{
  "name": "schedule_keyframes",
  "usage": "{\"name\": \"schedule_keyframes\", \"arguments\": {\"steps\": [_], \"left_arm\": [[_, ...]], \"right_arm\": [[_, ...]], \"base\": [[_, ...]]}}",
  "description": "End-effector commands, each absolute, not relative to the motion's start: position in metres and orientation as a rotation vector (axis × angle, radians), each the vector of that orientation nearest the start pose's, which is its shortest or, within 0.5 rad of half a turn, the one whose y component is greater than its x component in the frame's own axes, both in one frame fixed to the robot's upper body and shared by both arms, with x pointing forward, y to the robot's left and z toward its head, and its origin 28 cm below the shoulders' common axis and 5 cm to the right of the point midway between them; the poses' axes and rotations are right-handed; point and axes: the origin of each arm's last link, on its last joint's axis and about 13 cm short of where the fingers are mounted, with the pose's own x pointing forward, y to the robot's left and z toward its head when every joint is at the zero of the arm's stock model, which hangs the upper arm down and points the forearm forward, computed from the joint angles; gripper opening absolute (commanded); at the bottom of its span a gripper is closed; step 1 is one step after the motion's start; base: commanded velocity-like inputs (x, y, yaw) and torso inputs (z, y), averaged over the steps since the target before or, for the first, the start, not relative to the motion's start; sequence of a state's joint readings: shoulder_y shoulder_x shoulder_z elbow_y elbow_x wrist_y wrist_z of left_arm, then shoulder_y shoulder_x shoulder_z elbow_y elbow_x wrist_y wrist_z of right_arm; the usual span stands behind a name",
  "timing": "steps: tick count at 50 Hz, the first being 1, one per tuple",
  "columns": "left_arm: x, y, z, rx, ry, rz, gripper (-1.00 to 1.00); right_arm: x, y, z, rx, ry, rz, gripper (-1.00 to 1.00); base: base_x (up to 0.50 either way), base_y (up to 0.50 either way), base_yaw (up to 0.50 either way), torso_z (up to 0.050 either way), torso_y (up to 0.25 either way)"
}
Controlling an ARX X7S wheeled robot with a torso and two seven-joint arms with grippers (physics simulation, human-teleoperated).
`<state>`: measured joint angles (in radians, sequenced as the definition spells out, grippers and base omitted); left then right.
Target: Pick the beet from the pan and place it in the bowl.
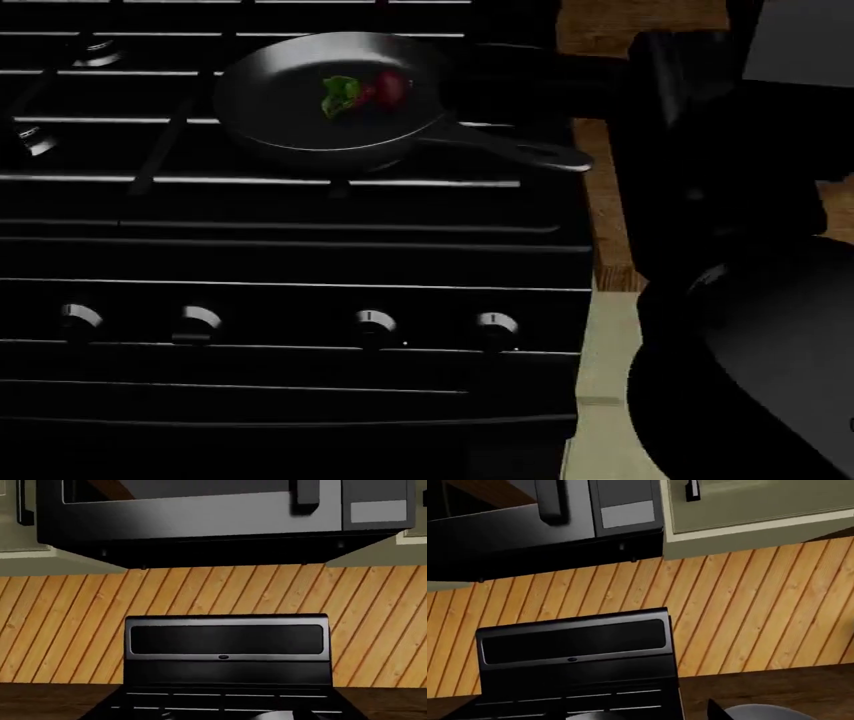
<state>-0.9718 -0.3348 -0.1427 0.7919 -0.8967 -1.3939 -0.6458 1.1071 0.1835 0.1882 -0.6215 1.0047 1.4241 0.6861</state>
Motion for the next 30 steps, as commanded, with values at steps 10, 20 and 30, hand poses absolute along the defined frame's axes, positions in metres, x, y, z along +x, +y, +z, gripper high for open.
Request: {"name": "schedule_keyframes", "arguments": {"steps": [10,20,30], "left_arm": [[0.221,0.244,0.349,-0.007,-0.245,0.059,1.00],[0.223,0.242,0.348,-0.002,-0.251,0.066,1.00],[0.225,0.243,0.348,-0.004,-0.252,0.069,1.00]], "right_arm": [[0.245,-0.107,0.379,0.147,-0.238,0.105,1.00],[0.249,-0.109,0.375,0.151,-0.227,0.102,1.00],[0.252,-0.109,0.372,0.157,-0.207,0.109,1.00]], "base": [[0.07,0.00,0.00,0.000,0.000],[0.26,0.00,0.00,0.000,0.000],[0.26,0.00,0.00,0.000,0.000]]}}
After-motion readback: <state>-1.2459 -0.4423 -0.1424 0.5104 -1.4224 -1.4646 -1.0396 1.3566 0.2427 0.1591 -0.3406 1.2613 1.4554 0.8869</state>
